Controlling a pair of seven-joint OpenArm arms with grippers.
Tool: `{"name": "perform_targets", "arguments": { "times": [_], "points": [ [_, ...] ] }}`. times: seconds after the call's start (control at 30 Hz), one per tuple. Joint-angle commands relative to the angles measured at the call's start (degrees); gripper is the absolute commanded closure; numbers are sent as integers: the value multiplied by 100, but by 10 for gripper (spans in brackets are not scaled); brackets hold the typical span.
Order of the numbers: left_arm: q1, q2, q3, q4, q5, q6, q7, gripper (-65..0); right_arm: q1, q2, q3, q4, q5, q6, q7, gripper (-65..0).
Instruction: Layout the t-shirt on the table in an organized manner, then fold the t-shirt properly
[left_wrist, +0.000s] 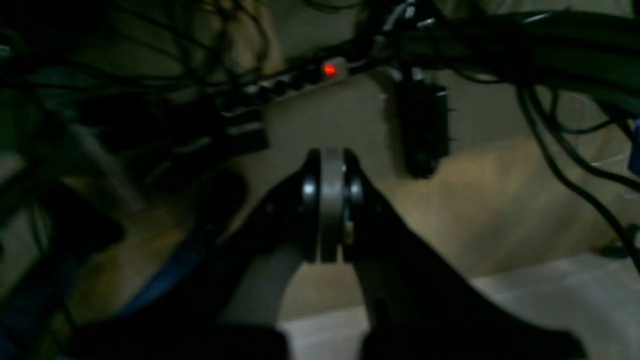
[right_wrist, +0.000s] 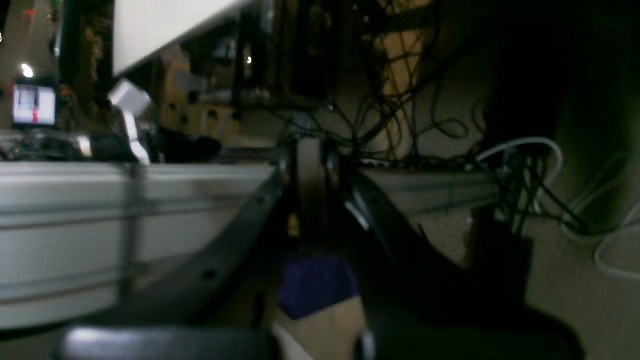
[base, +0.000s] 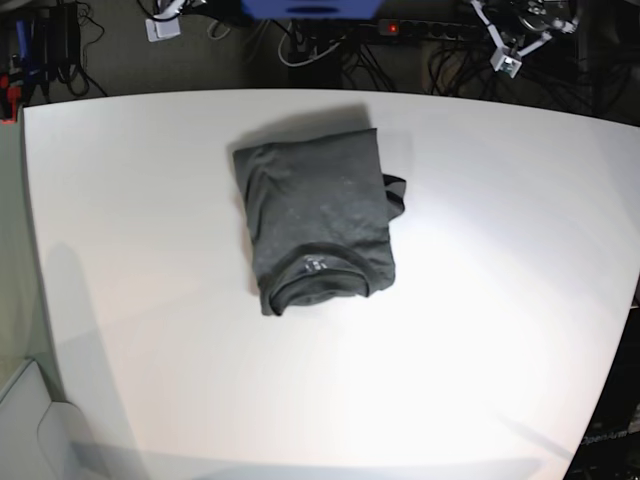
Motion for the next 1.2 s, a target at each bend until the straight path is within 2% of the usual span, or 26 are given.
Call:
{"name": "perform_targets", "arguments": {
  "times": [0.0, 0.13, 0.23, 0.3, 0.5, 0.6, 0.67, 0.73, 0.9, 0.97, 1.0, 1.03, 1.07, 1.17],
  "points": [
    [-58, -76, 31, -208, -103, -23, -199, 0, 3, 30, 10, -199, 32, 58, 139, 0],
    [-506, -76, 163, -1615, -60, -23, -1052, 0, 328, -128, 1, -1359, 14, 58, 306, 0],
    [-911, -120, 471, -2819, -60, -23, -1685, 0, 776, -128, -139, -2449, 14, 58, 535, 0],
    [-1165, -208, 699, -3619, -60, -23, -2125, 0, 1163, -146, -368, -3311, 14, 58, 825, 0],
    [-1675, -260, 1701, -5228, -103, -1, -3311, 0, 2702, -559, -904, -6502, 14, 58, 1994, 0],
    [-1825, -120, 1930, -5553, -112, 649, -3355, 0, 3405, -779, -931, -7957, 23, 58, 2785, 0],
    [-1913, -23, 1948, -5703, -112, 1107, -3171, 0, 3695, -849, -931, -7957, 23, 58, 3040, 0],
    [-1930, 30, 1930, -5782, -112, 1546, -3092, 0, 3757, -866, -939, -7957, 23, 27, 3058, 0],
    [-1930, 469, 1921, -5808, -112, 2865, -3083, 0, 3765, -796, -1107, -7957, 14, -2689, 3066, 0],
    [-2001, 645, 1921, -5808, -112, 3260, -3100, 0, 3783, -787, -1449, -7957, 14, -3735, 3066, 0],
    [-2106, 742, 1921, -5817, -121, 3392, -3100, 0, 3783, -787, -1669, -7957, 14, -4157, 3058, 0],
    [-2176, 821, 1912, -5817, -130, 3515, -3074, 0, 3783, -796, -1880, -7935, 14, -4483, 3058, 0],
    [-2220, 883, 1904, -5817, -191, 3621, -3074, 0, 3783, -805, -2065, -7917, 14, -4658, 3049, 0],
    [-2247, 1014, 1710, -5817, -605, 3981, -3065, 0, 3783, -919, -2496, -7909, 23, -4702, 3049, 0]
  ]
}}
